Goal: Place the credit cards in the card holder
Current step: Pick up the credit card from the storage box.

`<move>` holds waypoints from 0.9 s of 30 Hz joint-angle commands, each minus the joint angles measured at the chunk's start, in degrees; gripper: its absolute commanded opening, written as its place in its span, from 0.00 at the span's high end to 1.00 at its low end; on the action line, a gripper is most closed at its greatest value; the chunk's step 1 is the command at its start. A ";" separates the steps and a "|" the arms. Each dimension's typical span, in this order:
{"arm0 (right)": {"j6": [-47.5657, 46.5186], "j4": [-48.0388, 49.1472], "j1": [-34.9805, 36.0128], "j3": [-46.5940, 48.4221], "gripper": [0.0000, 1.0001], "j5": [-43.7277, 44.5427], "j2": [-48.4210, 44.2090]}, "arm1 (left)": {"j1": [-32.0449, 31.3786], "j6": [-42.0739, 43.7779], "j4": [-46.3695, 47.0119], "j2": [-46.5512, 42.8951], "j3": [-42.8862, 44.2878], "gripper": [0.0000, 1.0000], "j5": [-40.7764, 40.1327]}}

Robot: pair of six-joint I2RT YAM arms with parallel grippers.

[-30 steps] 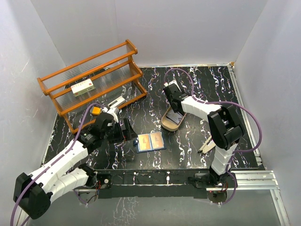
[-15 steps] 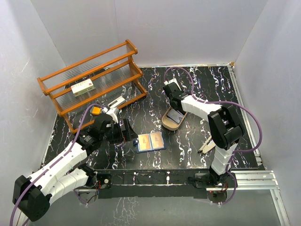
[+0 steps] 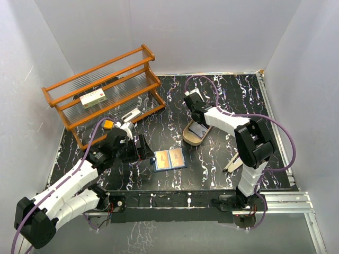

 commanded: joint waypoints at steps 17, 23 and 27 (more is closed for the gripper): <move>2.01 -4.61 -0.14 2.97 0.97 -3.23 -8.23 | -0.11 -0.24 1.32 -0.73 1.88 0.07 3.99; 4.12 -9.05 0.58 4.00 1.00 -8.63 -11.45 | -0.11 -3.37 1.02 -0.72 3.14 0.15 4.19; 5.79 -9.92 0.74 2.75 1.00 -15.05 -16.27 | -0.15 -6.07 0.67 -0.50 5.56 0.19 4.97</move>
